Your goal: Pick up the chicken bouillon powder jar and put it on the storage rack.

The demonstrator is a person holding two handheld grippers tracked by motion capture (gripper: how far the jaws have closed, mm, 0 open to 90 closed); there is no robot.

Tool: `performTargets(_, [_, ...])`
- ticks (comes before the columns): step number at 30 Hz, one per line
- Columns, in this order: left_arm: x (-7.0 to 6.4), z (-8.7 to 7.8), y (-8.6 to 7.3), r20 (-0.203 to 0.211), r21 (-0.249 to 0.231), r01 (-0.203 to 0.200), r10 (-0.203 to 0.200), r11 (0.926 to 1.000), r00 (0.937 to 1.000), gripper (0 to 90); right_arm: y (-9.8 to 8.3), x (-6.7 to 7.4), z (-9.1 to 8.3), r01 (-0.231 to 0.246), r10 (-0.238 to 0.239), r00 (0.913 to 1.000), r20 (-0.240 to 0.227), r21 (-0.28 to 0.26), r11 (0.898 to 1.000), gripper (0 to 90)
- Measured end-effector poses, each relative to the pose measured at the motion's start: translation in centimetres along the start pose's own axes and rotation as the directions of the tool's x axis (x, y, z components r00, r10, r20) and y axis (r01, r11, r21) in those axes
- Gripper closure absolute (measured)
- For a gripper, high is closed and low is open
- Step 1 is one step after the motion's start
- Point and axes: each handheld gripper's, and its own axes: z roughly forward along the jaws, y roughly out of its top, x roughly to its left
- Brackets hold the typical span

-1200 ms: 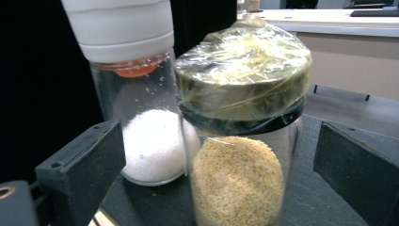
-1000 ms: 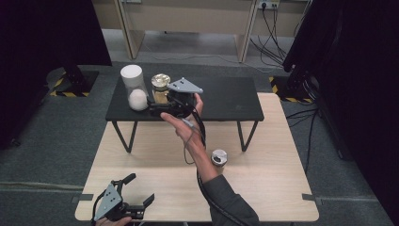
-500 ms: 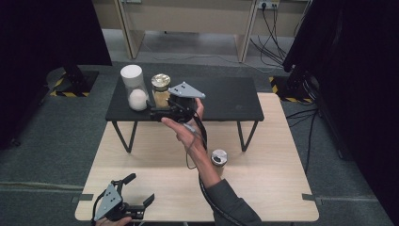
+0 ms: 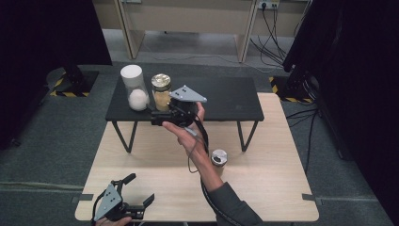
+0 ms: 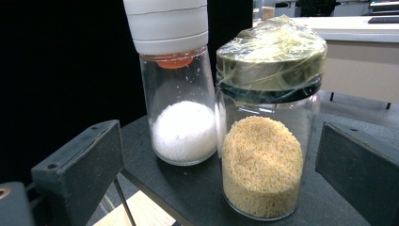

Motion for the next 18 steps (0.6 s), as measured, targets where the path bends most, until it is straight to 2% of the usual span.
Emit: performTargets(18, [0.0,0.0,0.0,-0.001,0.000,-0.001,0.001,1.0000,1.0000,0.7,-1.1,0.4,-2.2,0.012,-0.013,0.9989,-0.045,-0.033,0.999,1.8])
